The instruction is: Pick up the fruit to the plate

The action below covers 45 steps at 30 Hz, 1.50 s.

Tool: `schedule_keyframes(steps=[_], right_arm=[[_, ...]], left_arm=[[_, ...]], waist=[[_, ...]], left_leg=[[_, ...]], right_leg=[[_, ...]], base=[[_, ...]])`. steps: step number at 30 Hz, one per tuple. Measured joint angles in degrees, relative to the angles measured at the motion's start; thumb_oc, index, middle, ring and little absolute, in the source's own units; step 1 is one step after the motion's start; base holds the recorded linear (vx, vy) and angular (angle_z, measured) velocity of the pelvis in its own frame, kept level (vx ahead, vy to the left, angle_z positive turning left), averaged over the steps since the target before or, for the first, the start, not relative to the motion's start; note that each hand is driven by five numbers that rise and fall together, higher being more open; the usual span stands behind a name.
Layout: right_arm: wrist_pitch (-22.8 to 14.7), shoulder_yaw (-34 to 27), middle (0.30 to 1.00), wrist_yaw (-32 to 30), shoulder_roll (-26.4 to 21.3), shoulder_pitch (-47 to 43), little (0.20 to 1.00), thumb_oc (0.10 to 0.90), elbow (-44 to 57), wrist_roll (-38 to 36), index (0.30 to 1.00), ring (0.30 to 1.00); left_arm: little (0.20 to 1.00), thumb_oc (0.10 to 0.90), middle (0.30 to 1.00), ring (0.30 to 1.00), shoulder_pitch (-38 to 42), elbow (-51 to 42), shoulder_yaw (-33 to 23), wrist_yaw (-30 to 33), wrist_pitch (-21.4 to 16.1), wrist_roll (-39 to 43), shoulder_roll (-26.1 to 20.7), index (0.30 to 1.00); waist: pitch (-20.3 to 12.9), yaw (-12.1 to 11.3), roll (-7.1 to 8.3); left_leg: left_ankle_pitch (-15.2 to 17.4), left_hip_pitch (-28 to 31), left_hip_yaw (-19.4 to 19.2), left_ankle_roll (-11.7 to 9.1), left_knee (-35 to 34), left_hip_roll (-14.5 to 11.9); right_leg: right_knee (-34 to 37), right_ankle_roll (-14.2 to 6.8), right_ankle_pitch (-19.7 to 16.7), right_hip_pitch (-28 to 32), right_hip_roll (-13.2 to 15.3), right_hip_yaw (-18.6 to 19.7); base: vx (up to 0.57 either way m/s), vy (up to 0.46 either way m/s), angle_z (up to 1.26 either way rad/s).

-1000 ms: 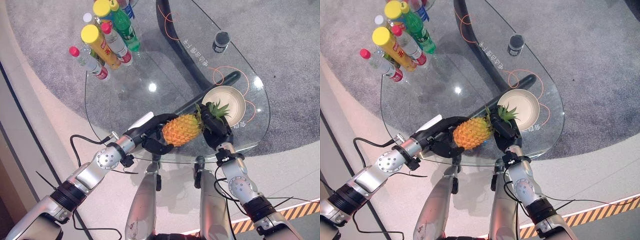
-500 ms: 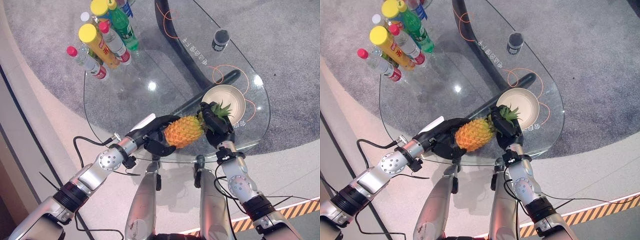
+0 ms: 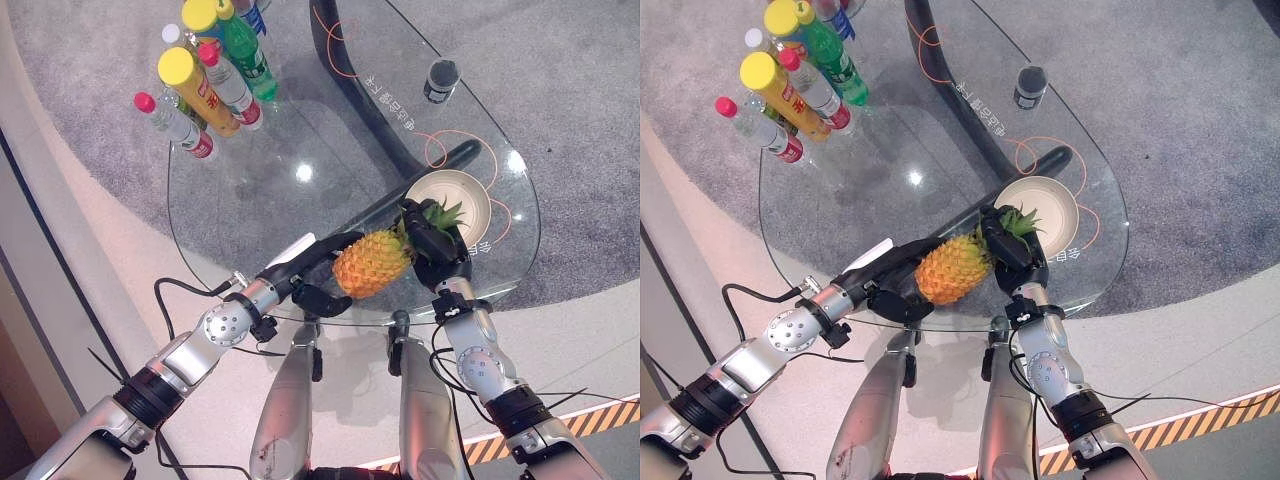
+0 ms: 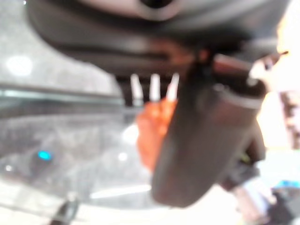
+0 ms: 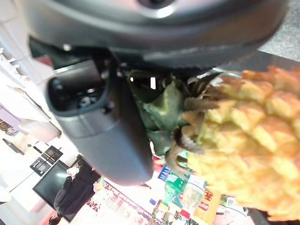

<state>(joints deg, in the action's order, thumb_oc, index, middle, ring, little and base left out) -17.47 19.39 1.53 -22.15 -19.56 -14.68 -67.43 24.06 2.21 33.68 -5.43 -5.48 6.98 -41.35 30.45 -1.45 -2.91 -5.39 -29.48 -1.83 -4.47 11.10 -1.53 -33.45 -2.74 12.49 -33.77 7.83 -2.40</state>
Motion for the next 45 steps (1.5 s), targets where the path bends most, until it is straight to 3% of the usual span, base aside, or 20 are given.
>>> schedule_keyframes(steps=[9, 18, 25, 37, 40, 45], right_arm=[[0.0, -0.2, 0.3, -0.6, -0.2, 0.0, 0.2, 0.1, 0.2, 4.2, 0.3, 0.3], [0.2, -1.0, 0.3, -8.3, -3.1, 0.6, 0.2, 0.1, 9.9, 24.1, 0.3, 0.3], [3.6, -3.1, 0.3, -14.4, -6.8, 0.6, 0.2, 0.1, 17.8, 39.9, 0.3, 0.3], [6.1, -5.3, 0.3, -23.4, -9.2, 0.2, 0.2, 0.1, 20.8, 51.7, 0.3, 0.3], [12.0, -5.1, 0.3, -31.2, -9.9, -0.5, 0.2, 0.1, 20.8, 65.6, 0.3, 0.3], [17.5, -5.8, 0.3, -36.5, -13.7, -1.1, 0.2, 0.1, 20.6, 71.8, 0.3, 0.3]], left_arm=[[0.9, 0.8, 0.9, 0.9, -0.2, 0.0, -0.1, 0.0, 0.4, -0.8, 0.0, 0.9], [0.9, 0.8, 0.9, 0.9, -3.7, -0.9, -1.4, 1.0, 1.3, -1.7, 0.6, 0.9], [0.9, 0.8, 0.9, 0.9, -5.2, -1.0, -1.6, 1.2, 1.3, -2.9, 0.9, 0.9], [0.9, 0.8, 0.9, 0.9, -6.6, -0.8, -1.3, 2.4, 3.4, -4.1, 2.8, 0.9], [0.9, 0.8, 0.9, 0.9, -6.7, 1.5, -0.8, 5.6, 5.3, -3.7, 3.9, 0.9], [0.9, 0.8, 0.9, 0.9, -10.6, 6.4, -3.2, 11.8, 6.2, -3.4, 6.7, 0.9]], waist=[[0.0, 0.0, 0.0], [0.0, 0.3, 0.02], [0.1, 0.9, 0.24], [0.4, 1.6, 0.63], [0.4, 1.5, 0.63], [0.4, 1.4, 0.63]], left_leg=[[0.0, 0.0, 0.0, 0.0, 0.0, 0.0], [0.1, 0.0, -0.1, 0.1, 0.0, 0.0], [0.3, 0.0, -0.7, 0.4, 0.0, 0.0], [0.4, 0.3, -1.0, 0.6, 0.0, -0.1], [0.4, 0.3, -1.1, 0.6, 0.1, -0.1], [0.5, 0.2, -1.0, 0.7, 0.0, -0.1]], right_leg=[[0.0, 0.0, 0.0, 0.0, 0.0, 0.0], [0.1, 0.0, 0.0, -0.1, -0.1, 0.1], [0.6, -0.3, -0.2, 0.0, -0.1, 0.7], [0.9, -0.5, -0.4, 0.1, -0.3, 1.2], [0.9, -0.6, -0.4, 0.1, -0.3, 1.2], [1.3, -0.6, -0.4, 0.2, -0.3, 1.1]], base=[[0.0, 0.0, 0.0], [0.0, 0.0, 0.0], [0.01, 0.002, -0.03], [0.0, 0.002, -0.02], [0.0, -0.012, 0.0], [0.01, -0.017, 0.0]])
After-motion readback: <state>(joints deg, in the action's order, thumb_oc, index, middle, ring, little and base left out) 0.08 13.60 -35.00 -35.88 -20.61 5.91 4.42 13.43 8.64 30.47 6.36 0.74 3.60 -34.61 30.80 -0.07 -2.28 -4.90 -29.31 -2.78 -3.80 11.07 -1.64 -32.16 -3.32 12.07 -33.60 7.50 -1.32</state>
